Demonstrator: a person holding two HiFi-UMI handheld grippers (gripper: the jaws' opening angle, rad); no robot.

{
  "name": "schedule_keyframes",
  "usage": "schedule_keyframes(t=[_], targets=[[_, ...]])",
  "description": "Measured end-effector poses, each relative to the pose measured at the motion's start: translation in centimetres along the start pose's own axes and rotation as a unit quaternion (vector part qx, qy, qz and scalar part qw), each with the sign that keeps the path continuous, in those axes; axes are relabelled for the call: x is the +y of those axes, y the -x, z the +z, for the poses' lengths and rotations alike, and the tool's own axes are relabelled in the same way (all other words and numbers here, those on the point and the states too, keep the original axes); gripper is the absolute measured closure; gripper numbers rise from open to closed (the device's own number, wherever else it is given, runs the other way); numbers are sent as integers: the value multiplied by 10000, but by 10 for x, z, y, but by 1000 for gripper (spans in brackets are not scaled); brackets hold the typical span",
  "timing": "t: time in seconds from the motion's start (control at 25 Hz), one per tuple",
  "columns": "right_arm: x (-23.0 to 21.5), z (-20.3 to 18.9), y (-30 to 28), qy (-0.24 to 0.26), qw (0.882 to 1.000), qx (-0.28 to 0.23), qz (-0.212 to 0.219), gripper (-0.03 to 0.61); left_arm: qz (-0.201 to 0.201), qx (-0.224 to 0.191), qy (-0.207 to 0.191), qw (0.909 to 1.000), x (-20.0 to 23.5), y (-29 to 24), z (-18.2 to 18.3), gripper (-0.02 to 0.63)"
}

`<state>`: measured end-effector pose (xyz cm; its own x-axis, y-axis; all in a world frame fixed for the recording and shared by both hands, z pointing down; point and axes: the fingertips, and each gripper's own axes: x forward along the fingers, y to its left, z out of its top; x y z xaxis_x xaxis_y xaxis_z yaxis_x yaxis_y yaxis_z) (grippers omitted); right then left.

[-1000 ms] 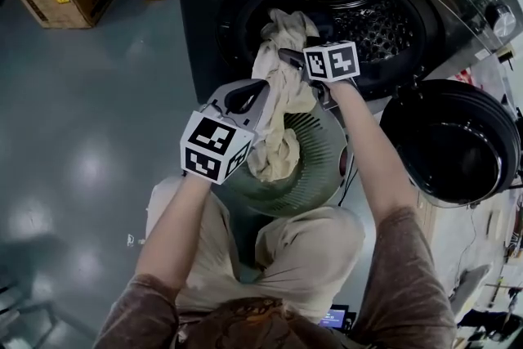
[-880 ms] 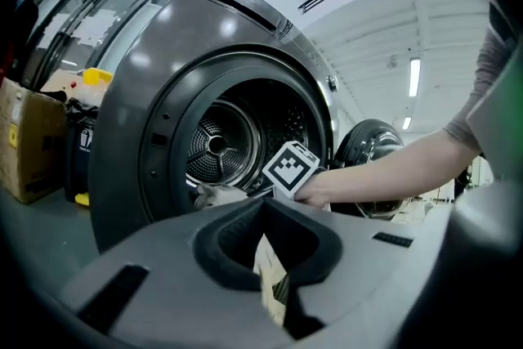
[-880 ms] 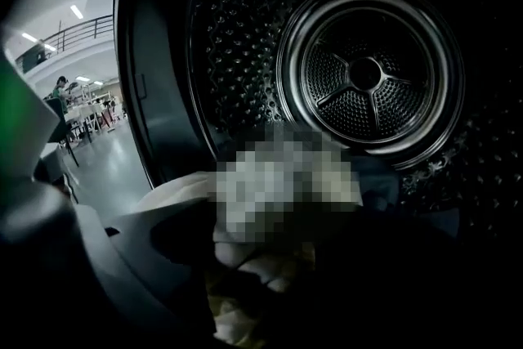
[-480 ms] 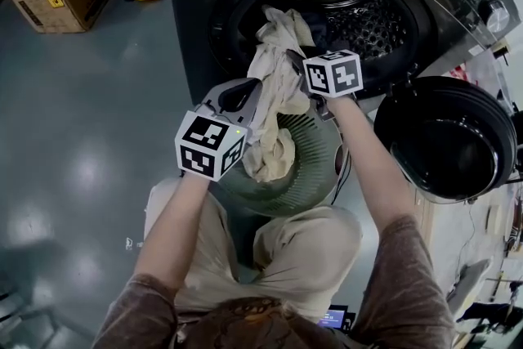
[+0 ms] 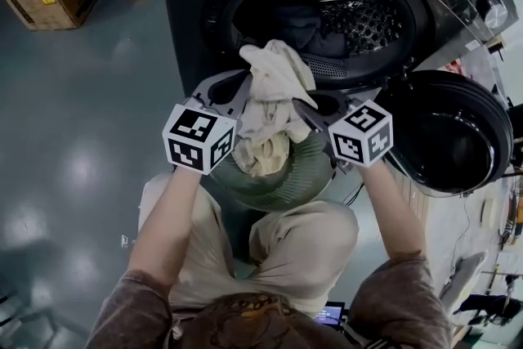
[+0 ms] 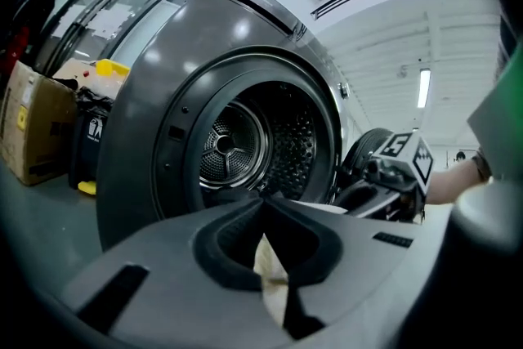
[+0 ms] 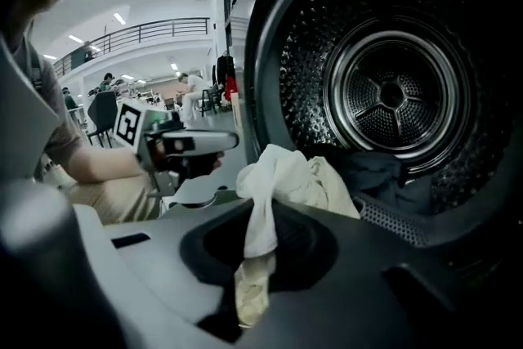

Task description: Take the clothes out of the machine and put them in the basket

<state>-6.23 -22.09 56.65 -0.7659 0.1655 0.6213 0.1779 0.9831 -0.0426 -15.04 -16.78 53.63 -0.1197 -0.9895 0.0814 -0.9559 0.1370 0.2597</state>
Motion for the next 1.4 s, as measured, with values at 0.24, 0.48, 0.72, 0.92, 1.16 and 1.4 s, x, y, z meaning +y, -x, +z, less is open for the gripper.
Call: schedule_keyframes(t=[0.24, 0.48, 0.72, 0.92, 1.16, 1.4], targets=[[49, -36, 27, 408, 9975, 476, 331, 545, -91, 46, -16, 9999, -6, -5, -3, 607], [46, -43, 35, 528, 9975, 457, 100, 437, -132, 79, -23, 9999, -7, -8, -6, 607], [18, -23, 31, 63, 9995, -43, -300, 325, -144, 62, -43, 9999, -8, -8, -5, 607], [-28, -2, 15, -540, 9946, -564, -683, 262, -126, 65, -45, 9999, -9, -7, -5, 607], [-95, 29, -14, -736, 9893, -779, -992, 218, -138, 109, -168, 9997, -13, -7, -5, 607], [-162, 50, -54, -290, 9887, -320, -1432, 195, -95, 101, -233, 9996, -14, -7, -5, 607]])
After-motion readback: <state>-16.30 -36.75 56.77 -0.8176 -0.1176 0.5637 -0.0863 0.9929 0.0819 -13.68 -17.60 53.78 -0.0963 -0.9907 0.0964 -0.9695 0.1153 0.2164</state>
